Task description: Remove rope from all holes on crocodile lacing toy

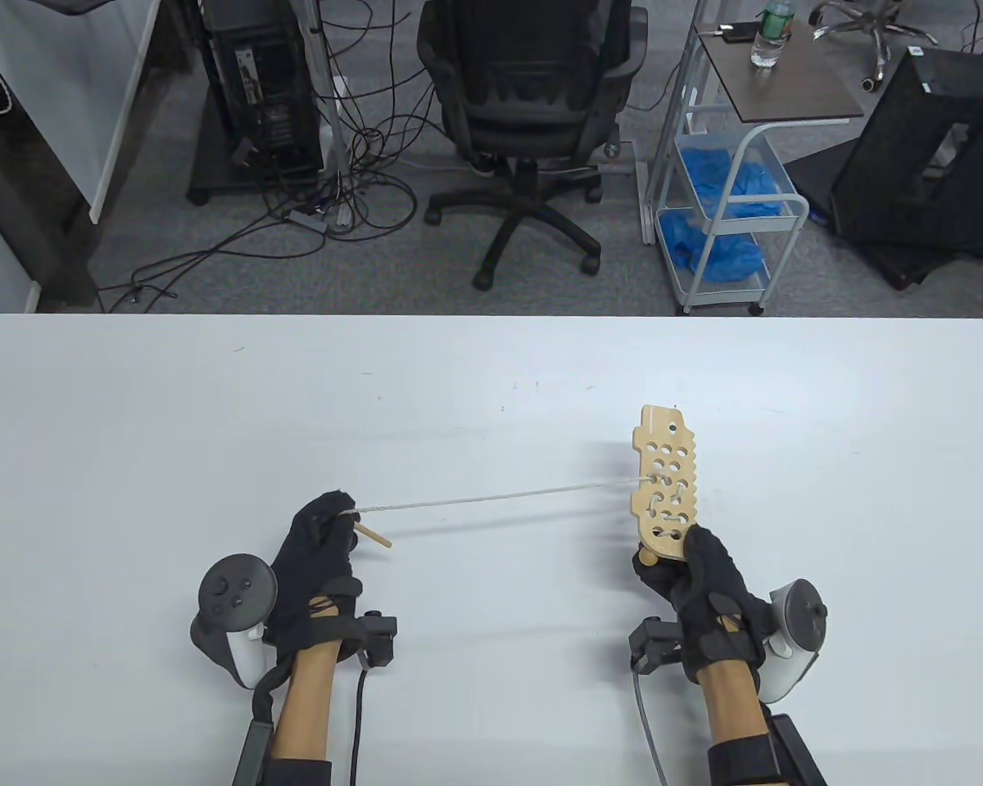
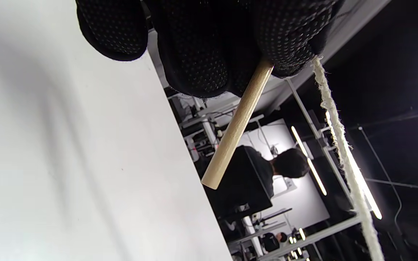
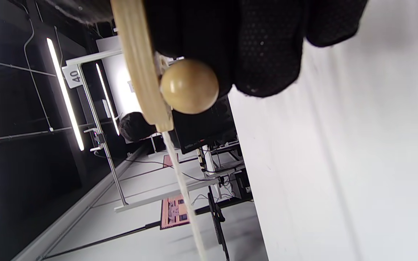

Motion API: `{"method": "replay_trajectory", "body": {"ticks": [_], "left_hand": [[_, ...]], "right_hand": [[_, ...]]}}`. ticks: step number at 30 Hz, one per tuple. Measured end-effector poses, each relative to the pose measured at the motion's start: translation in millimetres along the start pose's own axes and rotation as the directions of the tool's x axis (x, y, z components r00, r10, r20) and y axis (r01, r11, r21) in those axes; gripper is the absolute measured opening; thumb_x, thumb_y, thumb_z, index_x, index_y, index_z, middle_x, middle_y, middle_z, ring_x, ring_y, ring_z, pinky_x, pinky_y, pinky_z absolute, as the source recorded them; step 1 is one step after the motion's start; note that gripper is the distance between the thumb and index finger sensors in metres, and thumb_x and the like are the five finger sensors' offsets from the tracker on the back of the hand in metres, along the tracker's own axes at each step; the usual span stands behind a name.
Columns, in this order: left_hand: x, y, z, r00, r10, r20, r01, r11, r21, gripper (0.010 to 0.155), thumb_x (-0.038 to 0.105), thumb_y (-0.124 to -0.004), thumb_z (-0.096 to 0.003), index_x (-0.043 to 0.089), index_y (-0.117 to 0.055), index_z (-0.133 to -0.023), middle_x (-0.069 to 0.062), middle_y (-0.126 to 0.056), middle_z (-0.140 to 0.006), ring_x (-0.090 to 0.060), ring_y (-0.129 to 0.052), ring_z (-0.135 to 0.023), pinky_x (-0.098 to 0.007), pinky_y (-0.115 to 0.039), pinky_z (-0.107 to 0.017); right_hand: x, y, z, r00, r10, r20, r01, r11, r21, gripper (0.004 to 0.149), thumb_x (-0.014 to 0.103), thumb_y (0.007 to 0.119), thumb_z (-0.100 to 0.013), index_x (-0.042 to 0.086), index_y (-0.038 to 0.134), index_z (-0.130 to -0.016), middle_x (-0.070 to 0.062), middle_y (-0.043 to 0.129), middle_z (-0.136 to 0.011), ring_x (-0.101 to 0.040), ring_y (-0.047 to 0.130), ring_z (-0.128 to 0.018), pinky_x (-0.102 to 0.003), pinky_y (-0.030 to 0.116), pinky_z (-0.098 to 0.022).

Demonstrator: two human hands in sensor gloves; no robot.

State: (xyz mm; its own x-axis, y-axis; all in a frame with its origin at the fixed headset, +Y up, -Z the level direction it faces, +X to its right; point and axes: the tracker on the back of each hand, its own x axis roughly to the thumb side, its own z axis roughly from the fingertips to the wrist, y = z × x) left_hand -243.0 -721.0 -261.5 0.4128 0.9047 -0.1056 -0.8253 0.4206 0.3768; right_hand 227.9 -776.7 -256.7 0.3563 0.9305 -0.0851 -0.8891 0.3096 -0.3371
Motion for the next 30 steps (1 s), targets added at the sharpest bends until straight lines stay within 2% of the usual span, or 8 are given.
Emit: {"method": "replay_trajectory", "body": {"ticks": [5, 15, 17, 18, 19, 23, 26, 30], "left_hand": [[-7, 4, -1, 0.995, 0.086, -0.053, -0.086, 0.996, 0.012, 0.043, 0.038, -0.079, -0.0493, 0.044, -0.076, -0.091, 0.007, -0.093, -0.082, -0.010, -0.095, -0.063, -0.046, -0.079, -0.062], [-11, 8, -2, 0.989, 0.117, -0.087, -0.115, 0.993, 0.036, 0.043, 0.044, -0.075, -0.0496, 0.038, -0.073, -0.092, 0.008, -0.092, -0.077, -0.006, -0.094, -0.054, -0.041, -0.082, -0.056], [-10, 7, -1, 0.989, 0.120, -0.084, -0.117, 0.992, 0.040, 0.044, 0.040, -0.078, -0.0487, 0.038, -0.073, -0.092, 0.008, -0.092, -0.077, -0.006, -0.094, -0.054, -0.041, -0.082, -0.056], [-9, 6, -1, 0.991, 0.112, -0.077, -0.109, 0.993, 0.038, 0.043, 0.044, -0.075, -0.0496, 0.038, -0.073, -0.092, 0.008, -0.092, -0.076, -0.006, -0.095, -0.054, -0.041, -0.083, -0.056], [-8, 6, -1, 0.993, 0.096, -0.066, -0.094, 0.995, 0.037, 0.044, 0.040, -0.078, -0.0484, 0.037, -0.074, -0.092, 0.008, -0.092, -0.076, -0.006, -0.095, -0.053, -0.041, -0.083, -0.055], [-2, 1, -1, 0.999, 0.040, -0.012, -0.040, 0.999, 0.020, 0.043, 0.041, -0.080, -0.0471, 0.036, -0.077, -0.090, 0.007, -0.094, -0.073, -0.007, -0.096, -0.051, -0.041, -0.083, -0.054], [4, -3, 2, 1.000, 0.013, 0.028, -0.013, 1.000, 0.017, 0.043, 0.042, -0.080, -0.0468, 0.036, -0.077, -0.090, 0.007, -0.095, -0.072, -0.007, -0.096, -0.050, -0.041, -0.084, -0.054], [13, -11, 7, 0.995, -0.019, 0.097, 0.019, 1.000, -0.005, 0.042, 0.047, -0.079, -0.0475, 0.036, -0.079, -0.089, 0.007, -0.096, -0.069, -0.007, -0.096, -0.049, -0.042, -0.084, -0.054]], "right_hand": [[0, -8, -1, 1.000, -0.028, -0.008, 0.028, 0.999, -0.042, 0.050, 0.040, 0.069, -0.048, 0.002, 0.069, -0.079, -0.021, 0.087, -0.072, -0.043, 0.089, -0.060, -0.067, 0.063, -0.056], [4, -19, -1, 0.996, -0.078, 0.035, 0.081, 0.990, -0.116, 0.050, 0.042, 0.068, -0.048, 0.003, 0.068, -0.080, -0.019, 0.087, -0.073, -0.041, 0.090, -0.059, -0.062, 0.069, -0.053], [3, -18, 0, 0.996, -0.084, 0.035, 0.088, 0.989, -0.116, 0.050, 0.042, 0.068, -0.048, 0.003, 0.068, -0.080, -0.019, 0.087, -0.072, -0.041, 0.090, -0.059, -0.062, 0.069, -0.052], [3, -17, 0, 0.996, -0.084, 0.035, 0.088, 0.990, -0.111, 0.050, 0.042, 0.068, -0.048, 0.003, 0.068, -0.080, -0.019, 0.087, -0.072, -0.041, 0.090, -0.059, -0.062, 0.069, -0.052], [2, -15, 0, 0.996, -0.081, 0.037, 0.084, 0.991, -0.103, 0.050, 0.042, 0.068, -0.048, 0.003, 0.068, -0.080, -0.020, 0.087, -0.072, -0.041, 0.090, -0.059, -0.062, 0.069, -0.052], [0, -5, 1, 0.999, -0.009, 0.052, 0.013, 0.998, -0.067, 0.050, 0.041, 0.069, -0.048, 0.002, 0.069, -0.079, -0.020, 0.088, -0.070, -0.042, 0.091, -0.057, -0.063, 0.069, -0.051], [-1, 10, 6, 0.993, 0.092, 0.079, -0.089, 0.995, -0.032, 0.051, 0.042, 0.071, -0.047, 0.001, 0.072, -0.076, -0.021, 0.091, -0.067, -0.042, 0.093, -0.053, -0.063, 0.071, -0.049], [-3, 29, 13, 0.981, 0.145, 0.126, -0.150, 0.988, 0.025, 0.051, 0.042, 0.074, -0.045, 0.000, 0.076, -0.073, -0.021, 0.094, -0.062, -0.042, 0.095, -0.049, -0.063, 0.073, -0.046]]}}
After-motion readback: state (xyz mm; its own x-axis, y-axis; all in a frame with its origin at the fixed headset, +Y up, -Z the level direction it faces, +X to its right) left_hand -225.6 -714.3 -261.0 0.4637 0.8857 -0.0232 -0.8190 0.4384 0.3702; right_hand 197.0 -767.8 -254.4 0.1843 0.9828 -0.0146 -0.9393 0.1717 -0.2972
